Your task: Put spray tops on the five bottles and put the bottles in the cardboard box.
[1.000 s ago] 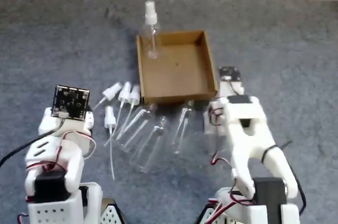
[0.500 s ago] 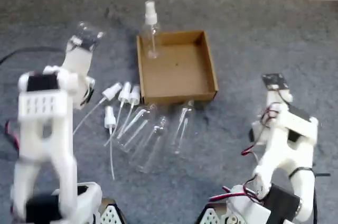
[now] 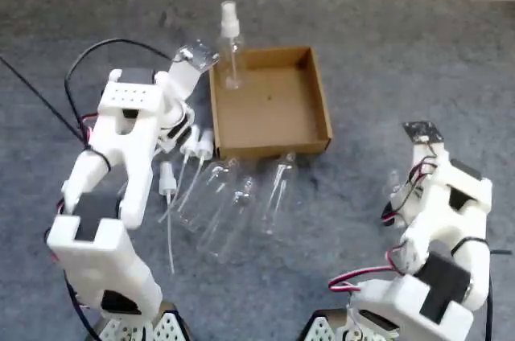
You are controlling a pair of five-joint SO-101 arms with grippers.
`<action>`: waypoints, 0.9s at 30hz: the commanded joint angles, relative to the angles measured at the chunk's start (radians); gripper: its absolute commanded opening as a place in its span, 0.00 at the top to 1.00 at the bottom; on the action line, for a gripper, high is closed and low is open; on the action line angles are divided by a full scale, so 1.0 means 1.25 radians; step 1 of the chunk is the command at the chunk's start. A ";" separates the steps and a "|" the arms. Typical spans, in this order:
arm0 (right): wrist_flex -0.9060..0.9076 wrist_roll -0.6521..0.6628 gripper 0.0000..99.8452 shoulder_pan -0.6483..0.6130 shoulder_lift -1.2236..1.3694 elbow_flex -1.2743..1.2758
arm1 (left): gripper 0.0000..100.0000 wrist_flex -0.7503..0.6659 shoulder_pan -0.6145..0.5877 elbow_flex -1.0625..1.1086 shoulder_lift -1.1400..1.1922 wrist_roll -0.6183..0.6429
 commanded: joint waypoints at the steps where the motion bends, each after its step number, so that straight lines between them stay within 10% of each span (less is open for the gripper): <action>1: -0.004 0.012 1.00 0.031 0.015 -0.062 | 0.86 -0.034 0.014 -0.071 0.056 -0.009; 19: -0.003 0.012 0.99 0.026 0.018 -0.061 | 0.99 -0.066 -0.129 -0.125 0.143 -0.007; 27: 0.002 -0.043 0.99 0.026 0.018 -0.067 | 1.00 0.140 -0.157 -0.114 -0.110 0.064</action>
